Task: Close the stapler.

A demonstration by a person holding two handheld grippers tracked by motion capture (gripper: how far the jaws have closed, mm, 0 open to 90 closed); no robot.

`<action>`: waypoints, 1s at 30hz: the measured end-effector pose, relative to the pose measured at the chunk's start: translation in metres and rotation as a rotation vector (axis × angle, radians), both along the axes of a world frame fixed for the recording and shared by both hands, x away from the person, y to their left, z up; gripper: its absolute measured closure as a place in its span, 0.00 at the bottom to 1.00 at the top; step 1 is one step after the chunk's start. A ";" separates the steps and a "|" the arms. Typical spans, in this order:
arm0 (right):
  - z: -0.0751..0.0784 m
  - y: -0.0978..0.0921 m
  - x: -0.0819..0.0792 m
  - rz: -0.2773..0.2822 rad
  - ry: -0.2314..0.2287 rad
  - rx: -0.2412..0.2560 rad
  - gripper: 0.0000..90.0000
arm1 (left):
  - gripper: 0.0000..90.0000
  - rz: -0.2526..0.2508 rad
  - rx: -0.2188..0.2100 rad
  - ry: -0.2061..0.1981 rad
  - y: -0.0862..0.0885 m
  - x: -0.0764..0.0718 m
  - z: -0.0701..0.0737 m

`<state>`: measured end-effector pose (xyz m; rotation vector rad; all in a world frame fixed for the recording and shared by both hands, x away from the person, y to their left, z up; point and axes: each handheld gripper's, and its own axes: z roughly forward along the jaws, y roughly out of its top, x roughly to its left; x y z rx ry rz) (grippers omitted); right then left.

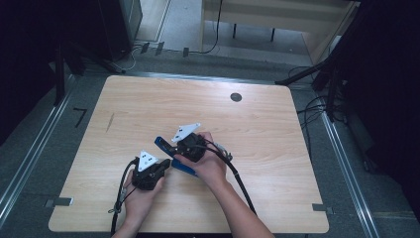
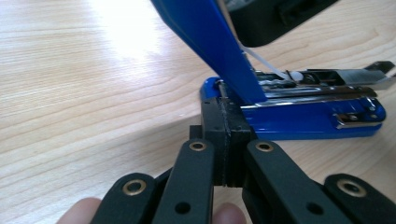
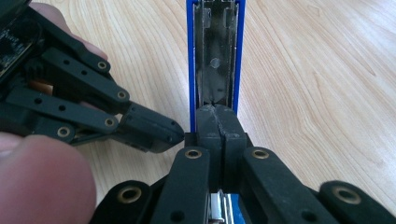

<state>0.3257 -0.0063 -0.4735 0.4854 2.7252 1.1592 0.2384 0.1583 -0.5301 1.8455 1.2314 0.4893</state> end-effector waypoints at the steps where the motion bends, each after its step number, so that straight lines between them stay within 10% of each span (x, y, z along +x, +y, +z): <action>1: 0.000 0.000 0.000 0.000 -0.001 0.000 1.00 | 1.00 -0.008 0.007 -0.001 -0.001 -0.001 0.000; 30: 0.013 -0.033 -0.011 -0.019 -0.029 0.025 1.00 | 1.00 -0.161 0.119 0.023 -0.039 -0.001 -0.002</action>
